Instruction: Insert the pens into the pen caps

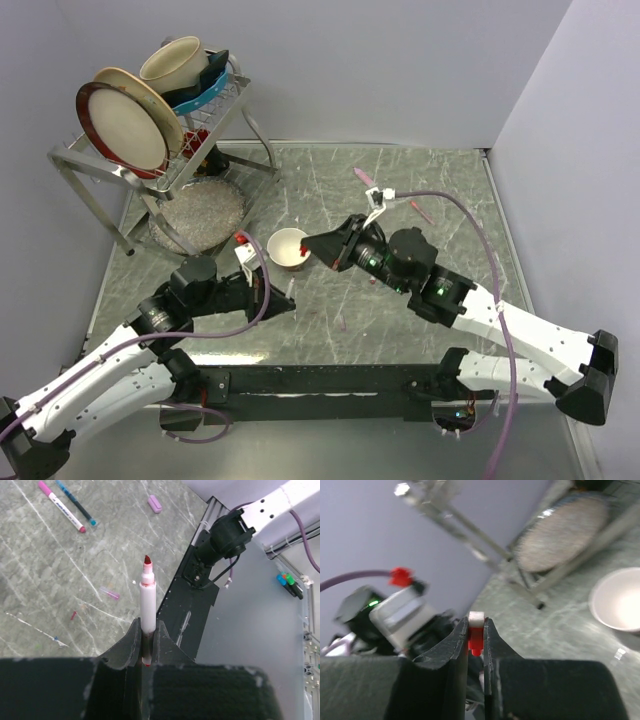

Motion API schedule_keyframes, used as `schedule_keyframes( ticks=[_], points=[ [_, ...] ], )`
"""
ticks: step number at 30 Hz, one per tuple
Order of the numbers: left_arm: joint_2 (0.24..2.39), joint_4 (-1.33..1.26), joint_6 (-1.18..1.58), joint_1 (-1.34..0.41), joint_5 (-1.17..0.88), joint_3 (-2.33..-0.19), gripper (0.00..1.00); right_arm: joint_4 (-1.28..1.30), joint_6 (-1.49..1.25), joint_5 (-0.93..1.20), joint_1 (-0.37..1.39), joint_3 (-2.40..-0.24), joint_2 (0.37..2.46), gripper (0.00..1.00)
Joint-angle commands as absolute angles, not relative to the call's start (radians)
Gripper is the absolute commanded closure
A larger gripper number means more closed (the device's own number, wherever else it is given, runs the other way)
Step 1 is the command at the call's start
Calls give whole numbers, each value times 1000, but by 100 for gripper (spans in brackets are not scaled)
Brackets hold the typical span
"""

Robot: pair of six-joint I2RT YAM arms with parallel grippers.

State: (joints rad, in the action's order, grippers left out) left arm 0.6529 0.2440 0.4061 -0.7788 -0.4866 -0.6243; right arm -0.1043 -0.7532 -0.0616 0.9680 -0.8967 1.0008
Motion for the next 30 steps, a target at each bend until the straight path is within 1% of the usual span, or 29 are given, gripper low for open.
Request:
schedule_keyframes(
  ticks=[1, 5, 10, 19, 30],
  points=[
    [638, 187, 425, -782, -519, -621, 99, -272, -683, -149, 1034, -902, 995, 100],
    [617, 190, 431, -782, -500, -621, 99, -279, -690, -153, 1058, -894, 1008, 100],
    [592, 192, 430, -782, -480, -620, 99, -316, -712, -170, 1081, -835, 1000, 100],
    [594, 196, 426, -782, -471, -623, 99, -363, -753, -172, 1132, -793, 1015, 100],
    [578, 201, 423, -781, -462, -623, 99, -353, -752, -230, 1170, -752, 996, 100]
  ],
)
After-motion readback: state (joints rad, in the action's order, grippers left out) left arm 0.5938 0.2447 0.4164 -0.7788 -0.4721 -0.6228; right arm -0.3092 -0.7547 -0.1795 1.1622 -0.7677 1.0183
